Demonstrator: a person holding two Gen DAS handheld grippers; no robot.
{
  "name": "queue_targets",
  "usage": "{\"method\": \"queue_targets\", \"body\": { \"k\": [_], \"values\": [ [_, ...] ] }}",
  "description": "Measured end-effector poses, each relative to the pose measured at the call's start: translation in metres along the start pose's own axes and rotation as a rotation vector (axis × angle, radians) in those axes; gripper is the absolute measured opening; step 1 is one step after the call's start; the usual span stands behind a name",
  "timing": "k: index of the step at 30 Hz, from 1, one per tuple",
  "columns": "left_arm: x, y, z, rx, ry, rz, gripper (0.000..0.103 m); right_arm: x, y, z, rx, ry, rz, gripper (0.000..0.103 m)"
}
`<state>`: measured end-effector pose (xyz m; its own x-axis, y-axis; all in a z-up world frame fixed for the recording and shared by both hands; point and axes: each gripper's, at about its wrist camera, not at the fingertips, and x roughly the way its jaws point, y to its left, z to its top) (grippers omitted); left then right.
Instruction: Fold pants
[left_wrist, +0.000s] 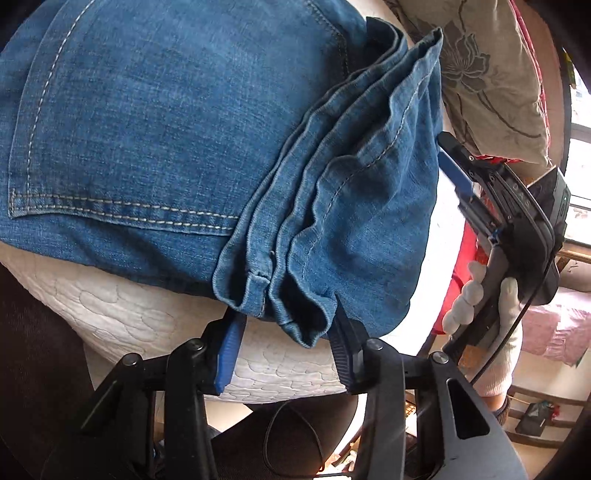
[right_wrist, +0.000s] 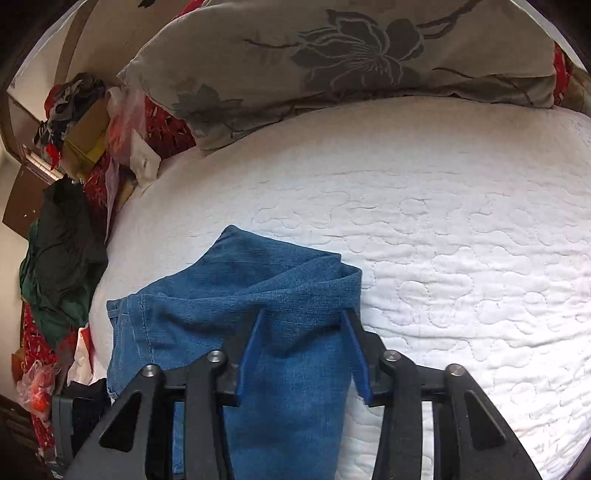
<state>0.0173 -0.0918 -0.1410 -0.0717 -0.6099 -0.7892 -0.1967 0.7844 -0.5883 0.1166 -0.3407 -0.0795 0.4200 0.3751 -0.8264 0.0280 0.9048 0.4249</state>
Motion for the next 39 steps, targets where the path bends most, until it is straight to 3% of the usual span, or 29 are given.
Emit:
{"method": "queue_targets", "body": {
  "k": [1,2,5,6,8,9,11,13,16,18,19,20,23,26,29,31,33,35,39],
  "values": [
    [0.002,0.0,0.0,-0.001,-0.001,0.008,0.042,-0.004,0.009,0.009,-0.043,-0.039,-0.018,0.0],
    [0.004,0.0,0.001,0.001,-0.008,0.02,0.042,-0.005,0.016,0.018,-0.08,-0.066,-0.034,0.0],
    [0.01,-0.002,0.003,-0.001,-0.007,0.033,0.042,0.011,0.019,0.039,-0.112,0.024,-0.148,0.0],
    [0.01,-0.003,0.004,-0.002,-0.004,0.028,0.042,0.008,0.02,0.042,-0.129,0.029,-0.132,0.001],
    [0.007,0.001,0.003,-0.004,-0.004,0.012,0.042,0.001,0.024,0.041,-0.125,0.087,0.044,0.009],
    [0.007,0.001,0.003,-0.003,-0.005,0.014,0.042,0.001,0.029,0.038,-0.135,0.127,0.094,0.016],
    [0.008,0.002,0.004,0.0,-0.002,0.017,0.042,0.0,0.048,0.028,-0.229,0.152,0.09,0.055],
    [0.008,0.001,0.002,0.006,-0.007,0.019,0.042,0.006,0.069,0.018,-0.34,0.176,0.082,0.061],
    [0.009,0.0,-0.001,0.004,-0.004,0.015,0.042,0.021,0.098,0.007,-0.481,0.179,0.047,0.061],
    [0.01,0.0,0.0,-0.004,-0.001,0.01,0.042,0.038,0.114,0.0,-0.599,0.183,-0.054,0.06],
    [0.01,0.001,0.0,-0.009,0.0,0.007,0.042,0.048,0.12,-0.003,-0.649,0.209,-0.09,0.048],
    [0.008,0.004,-0.001,-0.013,-0.001,0.002,0.042,0.057,0.125,-0.004,-0.667,0.253,-0.088,0.001],
    [0.004,0.005,0.0,0.0,-0.029,0.021,0.042,0.069,0.132,0.005,-0.658,0.24,-0.102,0.003],
    [0.009,0.008,0.005,-0.019,-0.02,0.022,0.042,0.088,0.126,0.006,-0.641,0.297,-0.162,0.002],
    [0.003,0.009,0.002,-0.006,-0.015,0.017,0.042,0.056,0.115,0.02,-0.531,0.218,-0.055,0.004],
    [-0.001,0.003,-0.005,0.005,-0.015,0.014,0.042,0.03,0.097,0.028,-0.465,0.186,-0.035,0.007],
    [-0.003,-0.008,-0.015,0.031,-0.009,-0.012,0.042,0.009,0.076,0.027,-0.447,0.166,-0.093,0.011],
    [-0.002,-0.025,-0.024,0.081,-0.018,-0.018,0.042,0.001,0.055,0.023,-0.418,0.19,-0.138,0.027],
    [0.02,-0.052,-0.031,0.151,0.005,0.025,0.042,-0.001,0.021,0.015,-0.324,0.181,-0.179,0.029]
  ]
}}
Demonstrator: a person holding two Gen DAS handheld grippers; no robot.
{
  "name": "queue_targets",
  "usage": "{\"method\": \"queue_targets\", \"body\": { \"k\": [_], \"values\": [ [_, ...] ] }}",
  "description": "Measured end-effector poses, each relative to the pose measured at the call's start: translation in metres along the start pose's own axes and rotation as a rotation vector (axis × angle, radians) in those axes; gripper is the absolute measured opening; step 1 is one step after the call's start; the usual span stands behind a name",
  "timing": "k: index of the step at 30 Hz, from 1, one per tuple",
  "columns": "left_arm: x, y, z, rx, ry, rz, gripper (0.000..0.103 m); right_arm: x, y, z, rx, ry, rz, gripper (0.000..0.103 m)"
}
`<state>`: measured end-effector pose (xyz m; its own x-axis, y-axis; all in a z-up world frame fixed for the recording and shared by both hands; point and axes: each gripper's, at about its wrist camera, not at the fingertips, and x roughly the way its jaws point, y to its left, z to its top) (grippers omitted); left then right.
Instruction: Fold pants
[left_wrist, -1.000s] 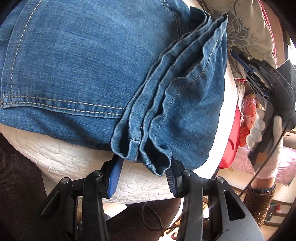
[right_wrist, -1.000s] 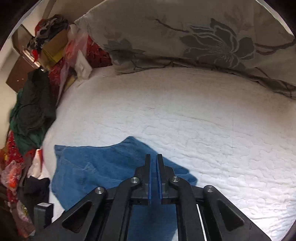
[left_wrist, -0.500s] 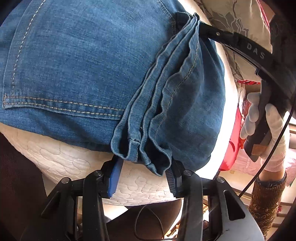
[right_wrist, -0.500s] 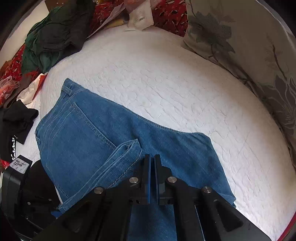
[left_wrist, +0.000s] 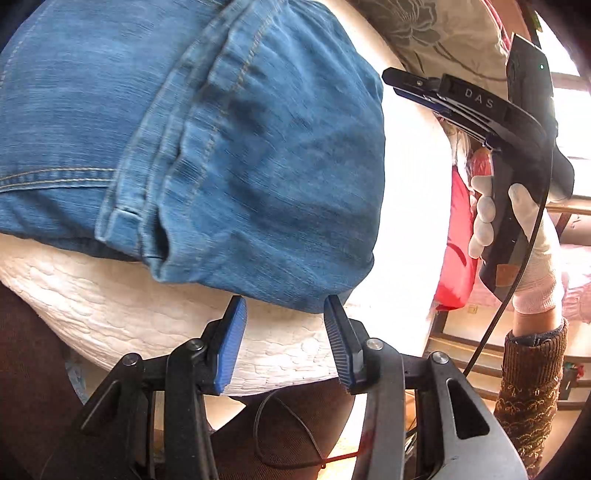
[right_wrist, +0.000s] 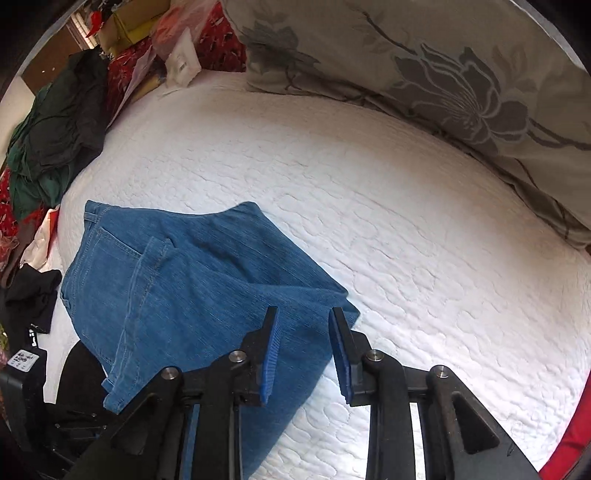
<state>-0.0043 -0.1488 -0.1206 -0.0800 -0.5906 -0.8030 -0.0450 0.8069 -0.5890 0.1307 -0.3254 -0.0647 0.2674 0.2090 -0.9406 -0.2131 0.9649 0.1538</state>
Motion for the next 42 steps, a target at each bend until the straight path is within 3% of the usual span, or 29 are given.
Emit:
{"method": "queue_targets", "body": {
  "k": [2,4,6,7,10,12,16,19,21,23,27,30,32,37,42],
  "values": [
    [0.016,-0.007,0.0,-0.004,0.048,0.0,0.042,0.007,-0.014,-0.003,0.072,-0.011,0.034,0.032],
    [0.03,-0.011,-0.001,0.016,0.061,0.054,0.042,0.02,-0.017,-0.004,0.102,-0.009,0.03,0.037],
    [0.043,-0.008,0.003,0.011,0.075,0.093,0.042,0.024,-0.011,-0.002,0.059,-0.034,0.026,0.029],
    [0.046,-0.006,0.005,-0.004,0.078,0.093,0.042,0.023,-0.005,0.002,0.031,-0.054,0.015,0.015],
    [0.051,-0.002,0.014,-0.039,0.106,0.086,0.042,0.029,-0.007,0.015,0.048,-0.057,-0.012,0.008],
    [0.049,-0.001,0.014,-0.033,0.114,0.081,0.042,0.04,-0.007,0.018,0.021,-0.02,-0.115,0.008],
    [0.031,0.001,0.004,0.038,0.122,0.04,0.042,0.017,-0.017,0.012,0.125,-0.081,0.0,0.013],
    [-0.004,0.009,-0.002,0.089,0.045,0.048,0.042,-0.012,-0.004,0.006,0.11,-0.118,0.045,0.014],
    [-0.039,0.025,-0.005,0.089,-0.037,0.051,0.042,-0.026,0.014,0.005,0.07,-0.125,0.059,0.025],
    [-0.076,0.053,-0.006,0.034,-0.133,0.044,0.042,-0.035,0.04,0.013,0.022,-0.129,0.074,0.042],
    [-0.136,0.145,-0.004,-0.235,-0.29,-0.054,0.042,-0.034,0.102,0.032,-0.055,-0.125,0.133,0.044],
    [-0.161,0.221,-0.005,-0.444,-0.352,-0.18,0.044,-0.015,0.156,0.043,-0.114,-0.084,0.157,0.048],
    [-0.167,0.255,-0.006,-0.523,-0.383,-0.227,0.044,0.0,0.19,0.048,-0.173,-0.052,0.148,0.048],
    [-0.143,0.278,-0.003,-0.578,-0.386,-0.343,0.044,0.028,0.249,0.053,-0.261,0.007,0.142,0.048],
    [-0.132,0.283,0.01,-0.549,-0.386,-0.381,0.044,0.044,0.27,0.063,-0.291,0.034,0.13,0.048]
  ]
}}
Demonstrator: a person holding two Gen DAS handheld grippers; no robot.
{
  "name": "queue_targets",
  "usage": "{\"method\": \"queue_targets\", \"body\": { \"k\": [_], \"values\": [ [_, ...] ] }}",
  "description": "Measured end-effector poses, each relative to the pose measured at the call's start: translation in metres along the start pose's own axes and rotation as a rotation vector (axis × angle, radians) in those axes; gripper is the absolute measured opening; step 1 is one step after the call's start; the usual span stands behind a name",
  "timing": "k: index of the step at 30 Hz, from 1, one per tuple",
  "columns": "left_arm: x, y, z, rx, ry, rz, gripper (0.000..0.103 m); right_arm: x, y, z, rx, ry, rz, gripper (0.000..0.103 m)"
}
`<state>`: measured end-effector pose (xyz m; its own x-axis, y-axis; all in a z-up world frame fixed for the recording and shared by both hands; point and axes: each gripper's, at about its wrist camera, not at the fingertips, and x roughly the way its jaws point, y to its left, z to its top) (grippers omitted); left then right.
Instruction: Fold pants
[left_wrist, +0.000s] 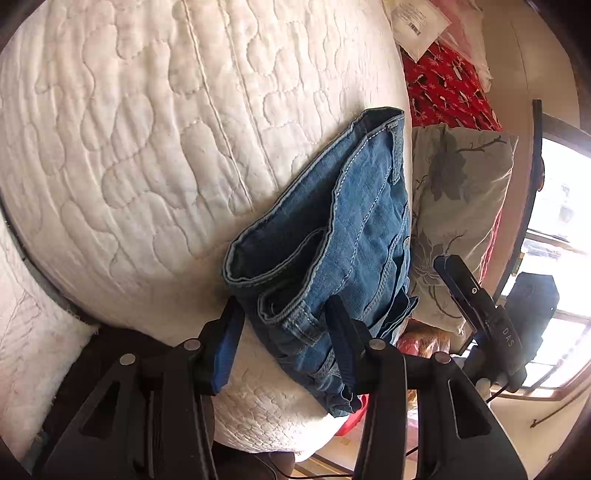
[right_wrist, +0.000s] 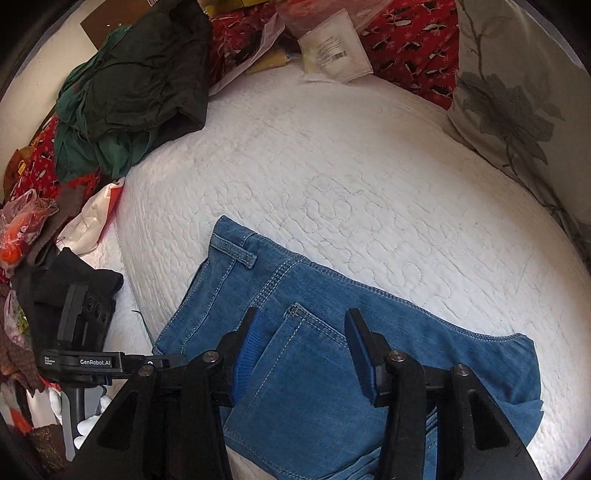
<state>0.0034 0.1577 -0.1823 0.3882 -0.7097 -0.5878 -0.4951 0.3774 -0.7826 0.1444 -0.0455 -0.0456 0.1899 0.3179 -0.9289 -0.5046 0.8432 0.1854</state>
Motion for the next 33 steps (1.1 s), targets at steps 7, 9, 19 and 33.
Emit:
{"method": "queue_targets", "body": {
  "k": [7,9,19,33],
  "values": [
    [-0.006,0.0,0.0,0.02,0.004,-0.041,0.052,0.054,0.035,0.044,-0.149,0.077,0.01,0.056],
    [-0.005,0.002,0.002,0.005,0.009,-0.056,0.052,0.077,0.053,0.053,-0.23,0.119,-0.004,0.056],
    [-0.005,-0.01,0.002,0.034,-0.004,-0.026,0.056,0.111,0.089,0.051,-0.494,0.181,-0.065,0.031],
    [-0.033,-0.096,-0.044,0.378,-0.078,0.028,0.023,-0.011,0.055,0.03,-0.319,-0.07,0.018,0.015]
  ]
}}
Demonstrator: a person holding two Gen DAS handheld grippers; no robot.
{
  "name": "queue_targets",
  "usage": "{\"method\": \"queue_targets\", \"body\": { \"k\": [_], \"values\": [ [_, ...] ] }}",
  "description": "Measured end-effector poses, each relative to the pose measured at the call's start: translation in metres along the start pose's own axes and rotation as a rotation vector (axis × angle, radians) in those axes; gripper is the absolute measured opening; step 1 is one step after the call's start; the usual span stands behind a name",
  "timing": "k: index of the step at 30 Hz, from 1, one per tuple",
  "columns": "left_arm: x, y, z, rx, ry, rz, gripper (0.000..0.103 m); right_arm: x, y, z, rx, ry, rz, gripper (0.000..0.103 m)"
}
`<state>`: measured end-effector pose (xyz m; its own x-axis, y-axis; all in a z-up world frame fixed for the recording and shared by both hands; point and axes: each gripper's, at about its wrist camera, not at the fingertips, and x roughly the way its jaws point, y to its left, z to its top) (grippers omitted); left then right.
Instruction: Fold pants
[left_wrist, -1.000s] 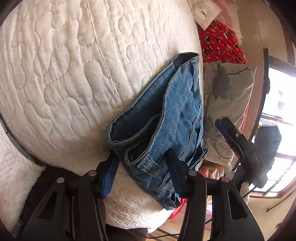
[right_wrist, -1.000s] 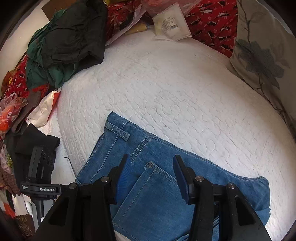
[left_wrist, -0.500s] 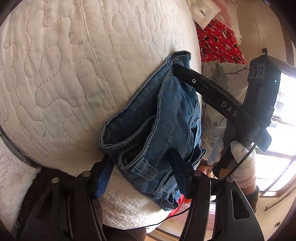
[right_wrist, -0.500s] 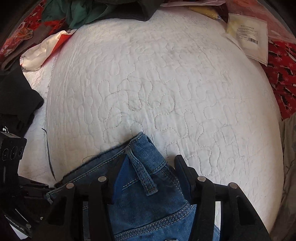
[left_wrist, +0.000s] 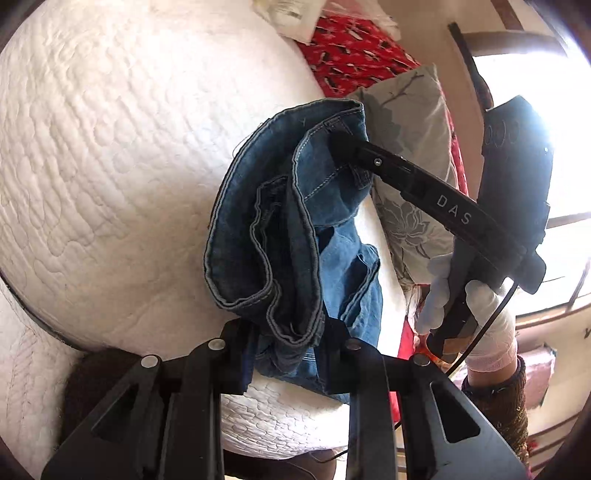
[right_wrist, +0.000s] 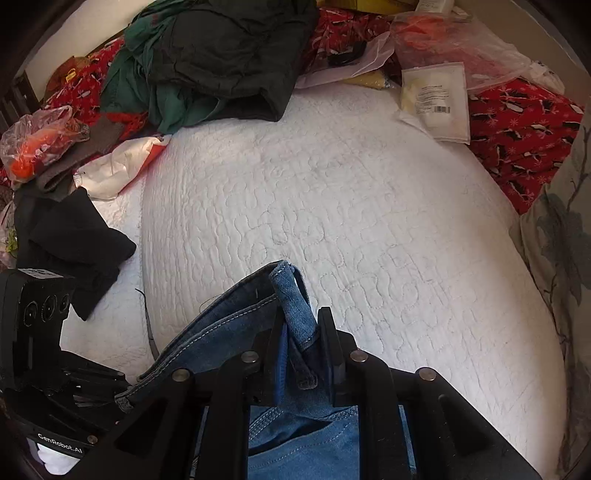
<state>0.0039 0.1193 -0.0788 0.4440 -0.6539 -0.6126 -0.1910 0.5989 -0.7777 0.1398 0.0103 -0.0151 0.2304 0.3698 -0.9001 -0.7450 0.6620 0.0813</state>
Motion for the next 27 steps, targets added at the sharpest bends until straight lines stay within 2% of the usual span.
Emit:
{"method": "queue_targets", "body": {
  "k": [4,7,11,14,17,20,21,24,27],
  "values": [
    [0.001,-0.055,-0.01,0.159,0.01,0.02,0.023,-0.052,-0.025,-0.027,0.096,-0.098,0.011,0.015],
    [0.016,-0.1,-0.021,0.275,0.048,0.019,0.023,-0.09,-0.054,-0.062,0.193,-0.169,0.018,0.015],
    [0.057,-0.157,-0.051,0.445,0.134,0.033,0.023,-0.132,-0.108,-0.13,0.382,-0.265,0.023,0.016],
    [0.109,-0.188,-0.082,0.539,0.258,0.047,0.024,-0.148,-0.148,-0.195,0.56,-0.317,0.032,0.016],
    [0.17,-0.199,-0.119,0.616,0.387,0.112,0.024,-0.145,-0.181,-0.262,0.728,-0.321,0.016,0.015],
    [0.22,-0.189,-0.145,0.651,0.479,0.242,0.024,-0.123,-0.201,-0.318,0.857,-0.216,-0.043,0.018],
    [0.223,-0.185,-0.148,0.636,0.5,0.251,0.024,-0.12,-0.203,-0.33,0.884,-0.205,-0.052,0.019],
    [0.201,-0.181,-0.15,0.633,0.517,0.205,0.024,-0.127,-0.207,-0.358,0.968,-0.27,-0.032,0.019],
    [0.159,-0.168,-0.147,0.587,0.55,0.145,0.024,-0.143,-0.211,-0.37,1.039,-0.349,-0.026,0.02]
  ]
}}
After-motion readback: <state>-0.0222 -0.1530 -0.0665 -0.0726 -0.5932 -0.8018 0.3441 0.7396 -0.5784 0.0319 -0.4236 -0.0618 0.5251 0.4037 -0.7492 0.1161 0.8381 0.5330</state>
